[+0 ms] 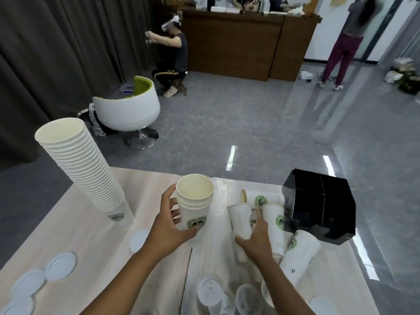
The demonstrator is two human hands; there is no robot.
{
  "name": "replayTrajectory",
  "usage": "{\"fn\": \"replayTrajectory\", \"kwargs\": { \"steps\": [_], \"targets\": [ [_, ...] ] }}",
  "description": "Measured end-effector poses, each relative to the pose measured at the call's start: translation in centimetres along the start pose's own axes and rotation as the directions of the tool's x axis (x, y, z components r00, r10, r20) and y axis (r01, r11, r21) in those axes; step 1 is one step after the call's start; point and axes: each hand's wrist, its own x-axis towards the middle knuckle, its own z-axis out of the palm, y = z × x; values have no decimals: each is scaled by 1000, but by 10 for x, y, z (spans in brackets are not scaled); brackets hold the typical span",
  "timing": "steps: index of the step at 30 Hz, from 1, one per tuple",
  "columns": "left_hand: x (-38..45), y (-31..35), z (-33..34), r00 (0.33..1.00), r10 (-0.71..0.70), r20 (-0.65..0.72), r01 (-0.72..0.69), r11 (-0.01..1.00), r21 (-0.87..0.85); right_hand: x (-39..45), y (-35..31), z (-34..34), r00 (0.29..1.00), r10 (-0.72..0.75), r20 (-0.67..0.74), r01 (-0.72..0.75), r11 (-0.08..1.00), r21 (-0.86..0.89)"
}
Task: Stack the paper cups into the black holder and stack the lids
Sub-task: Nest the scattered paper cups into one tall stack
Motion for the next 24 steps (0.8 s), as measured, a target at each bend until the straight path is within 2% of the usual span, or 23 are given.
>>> {"fn": "replayTrajectory", "kwargs": {
  "steps": [4, 7, 12, 16, 20, 24],
  "targets": [
    [14, 18, -7, 998, 55, 25, -55, 998, -11, 1, -61, -24, 987, -101, -121, 124, 972, 199],
    [28, 39, -15, 993, 110, 35, -109, 993, -37, -2, -122, -49, 960, -196, -200, 245, 934, 262],
    [47, 76, -32, 974, 226, 33, -222, 970, -96, -20, -218, -85, 877, -355, -323, 446, 853, 273],
    [53, 92, -53, 964, 260, 53, -254, 961, -106, -40, -276, -100, 798, -437, -415, 569, 773, 280],
    [55, 97, -72, 960, 270, 73, -260, 958, -123, -58, -318, -104, 723, -494, -482, 652, 719, 241],
    [57, 95, -87, 957, 276, 94, -267, 959, -100, -72, -343, -99, 677, -524, -517, 691, 694, 202]
  ]
}}
